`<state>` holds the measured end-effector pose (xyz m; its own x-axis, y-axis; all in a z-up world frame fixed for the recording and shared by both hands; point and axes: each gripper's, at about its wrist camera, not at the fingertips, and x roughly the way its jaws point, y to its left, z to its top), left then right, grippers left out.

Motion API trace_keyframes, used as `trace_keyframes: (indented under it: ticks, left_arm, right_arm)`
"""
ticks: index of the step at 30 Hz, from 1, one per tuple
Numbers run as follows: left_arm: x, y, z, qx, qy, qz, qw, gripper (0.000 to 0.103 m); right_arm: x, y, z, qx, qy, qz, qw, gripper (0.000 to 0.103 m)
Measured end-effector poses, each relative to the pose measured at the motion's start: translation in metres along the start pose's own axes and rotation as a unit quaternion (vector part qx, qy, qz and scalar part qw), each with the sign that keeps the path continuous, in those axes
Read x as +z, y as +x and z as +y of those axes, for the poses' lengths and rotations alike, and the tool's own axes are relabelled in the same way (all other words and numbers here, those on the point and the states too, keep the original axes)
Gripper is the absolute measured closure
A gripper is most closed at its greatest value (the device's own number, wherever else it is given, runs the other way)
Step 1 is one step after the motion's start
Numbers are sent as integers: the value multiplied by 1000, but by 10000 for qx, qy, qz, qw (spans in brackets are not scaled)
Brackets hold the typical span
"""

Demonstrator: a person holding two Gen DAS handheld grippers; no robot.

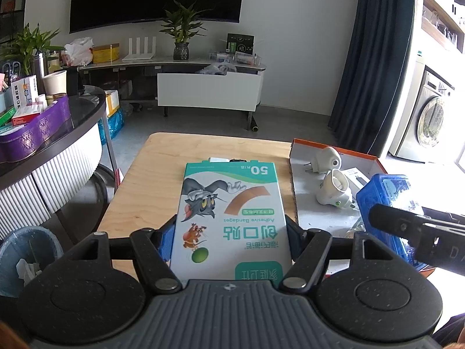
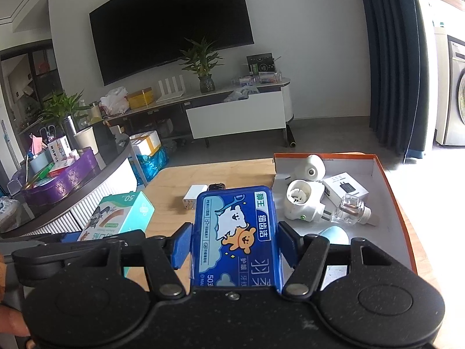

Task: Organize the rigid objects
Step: 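Carry the bandage box with the left tool while the right tool carries the blue tin to the tray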

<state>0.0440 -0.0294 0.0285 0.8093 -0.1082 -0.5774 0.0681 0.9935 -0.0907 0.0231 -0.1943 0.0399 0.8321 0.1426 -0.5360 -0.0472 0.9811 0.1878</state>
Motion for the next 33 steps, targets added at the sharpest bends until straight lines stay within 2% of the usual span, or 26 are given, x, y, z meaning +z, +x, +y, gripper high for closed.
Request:
trace_keyframes:
  ticks: [19,33]
  left_arm:
    - [-7,-11,-23,-268,175,-83,9995,32]
    - [-4,1,-39,-478,322,-29,9983,32]
  right_arm:
    - [-2,-24,-21,-222,190,-203,9994,28]
    - [-3,-27,-37,-429,328,-256,9982,28]
